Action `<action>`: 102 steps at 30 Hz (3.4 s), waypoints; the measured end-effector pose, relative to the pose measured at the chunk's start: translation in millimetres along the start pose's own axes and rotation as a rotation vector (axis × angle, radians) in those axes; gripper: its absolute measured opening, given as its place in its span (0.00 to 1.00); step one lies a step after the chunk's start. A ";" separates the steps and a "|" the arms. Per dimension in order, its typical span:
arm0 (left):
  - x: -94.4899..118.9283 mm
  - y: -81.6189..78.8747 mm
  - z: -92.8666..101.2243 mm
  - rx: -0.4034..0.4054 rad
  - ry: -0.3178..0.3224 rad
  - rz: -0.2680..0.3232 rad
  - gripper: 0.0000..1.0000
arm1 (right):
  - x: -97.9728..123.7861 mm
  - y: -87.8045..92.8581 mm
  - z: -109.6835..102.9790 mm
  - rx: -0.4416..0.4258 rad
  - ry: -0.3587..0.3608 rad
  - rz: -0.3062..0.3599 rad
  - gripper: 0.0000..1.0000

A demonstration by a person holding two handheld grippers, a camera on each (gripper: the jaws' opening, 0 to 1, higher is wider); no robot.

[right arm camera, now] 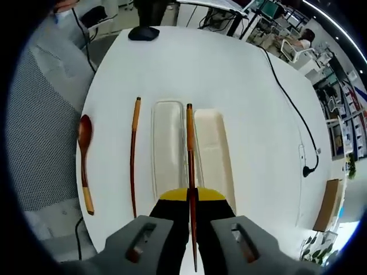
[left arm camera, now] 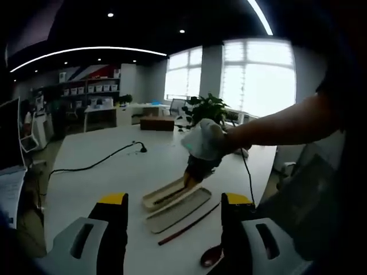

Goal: Arrange the utensils inside the cutlery case until each visible utensil rests in its matching compartment.

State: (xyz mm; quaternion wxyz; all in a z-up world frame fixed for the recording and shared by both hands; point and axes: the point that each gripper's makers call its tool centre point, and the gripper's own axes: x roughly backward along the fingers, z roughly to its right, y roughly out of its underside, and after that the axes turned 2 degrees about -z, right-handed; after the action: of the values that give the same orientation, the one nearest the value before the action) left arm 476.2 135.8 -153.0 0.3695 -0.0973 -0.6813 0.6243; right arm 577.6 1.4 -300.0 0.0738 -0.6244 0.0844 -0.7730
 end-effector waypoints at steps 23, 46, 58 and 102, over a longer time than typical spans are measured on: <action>-6.0 11.6 8.6 -0.052 0.023 -0.068 0.67 | -29.7 -1.6 23.1 0.075 -0.010 -0.073 0.00; -5.5 17.0 1.6 -0.023 0.001 -0.084 0.65 | -57.6 6.2 26.7 0.131 -0.052 -0.109 0.00; -3.6 19.0 -2.1 -0.013 -0.014 -0.090 0.65 | -66.2 3.9 23.9 0.140 -0.075 -0.118 0.00; -3.7 16.6 4.1 -0.060 0.001 -0.092 0.66 | -8.2 15.0 -15.3 -0.259 -0.054 0.087 0.21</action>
State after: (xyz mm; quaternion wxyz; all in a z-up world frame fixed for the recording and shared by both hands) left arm 470.8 133.7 -169.5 0.3951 -0.0773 -0.7033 0.5860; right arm 564.4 -10.9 -314.2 0.0283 -0.6450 0.2086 -0.7346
